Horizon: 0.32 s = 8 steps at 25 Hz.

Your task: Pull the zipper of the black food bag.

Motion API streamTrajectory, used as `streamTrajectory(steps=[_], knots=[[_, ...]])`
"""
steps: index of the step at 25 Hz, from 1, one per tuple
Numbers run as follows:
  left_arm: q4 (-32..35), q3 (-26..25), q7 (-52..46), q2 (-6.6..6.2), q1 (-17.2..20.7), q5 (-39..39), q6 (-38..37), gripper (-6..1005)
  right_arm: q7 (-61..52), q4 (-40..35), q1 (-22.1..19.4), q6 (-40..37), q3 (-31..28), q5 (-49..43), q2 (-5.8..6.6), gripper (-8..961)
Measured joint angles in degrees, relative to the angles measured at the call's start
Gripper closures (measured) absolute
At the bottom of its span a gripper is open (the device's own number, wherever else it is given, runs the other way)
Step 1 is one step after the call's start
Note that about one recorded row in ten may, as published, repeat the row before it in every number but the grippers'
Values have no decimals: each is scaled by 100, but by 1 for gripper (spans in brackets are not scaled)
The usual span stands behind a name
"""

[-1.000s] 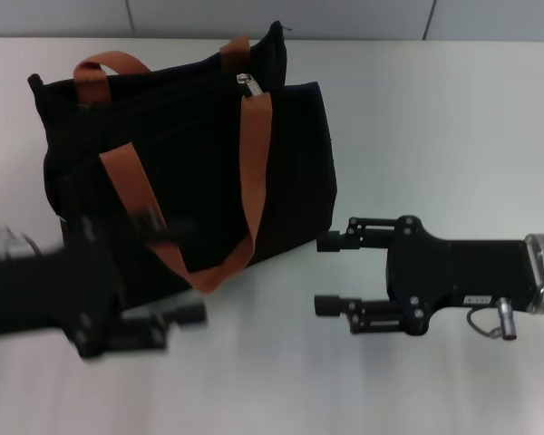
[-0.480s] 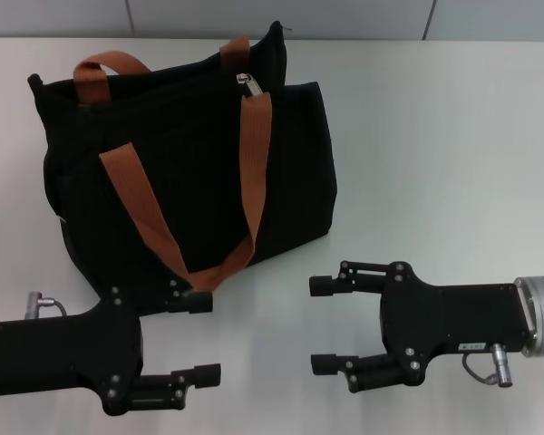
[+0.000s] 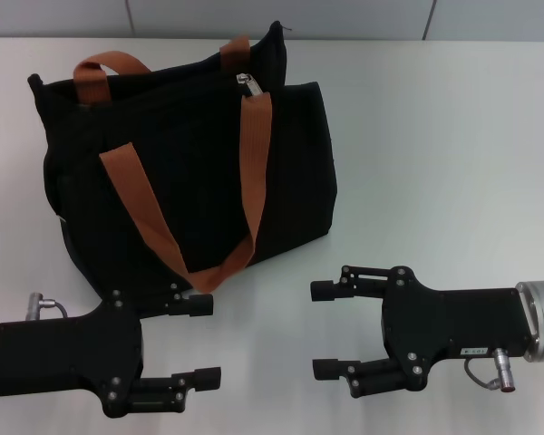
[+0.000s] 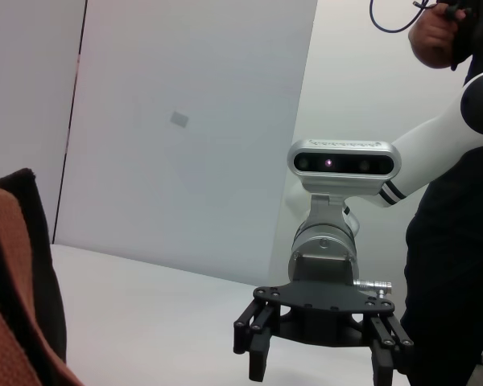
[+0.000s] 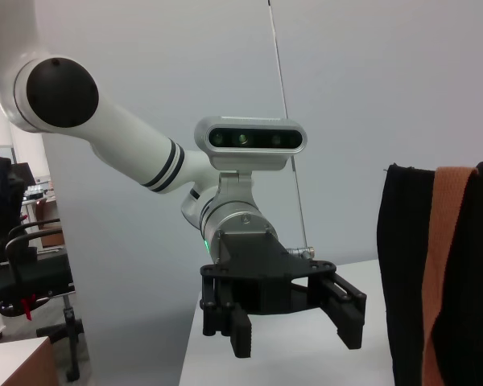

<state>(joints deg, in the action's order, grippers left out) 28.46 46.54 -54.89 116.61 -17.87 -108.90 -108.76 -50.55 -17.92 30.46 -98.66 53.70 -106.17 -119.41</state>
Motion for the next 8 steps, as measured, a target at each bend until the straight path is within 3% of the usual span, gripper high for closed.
streamTrajectory(steps=[8], knots=[[2,5,3,2,14,1,-5,251,-4,0,-12,-17,0,0,5,147]])
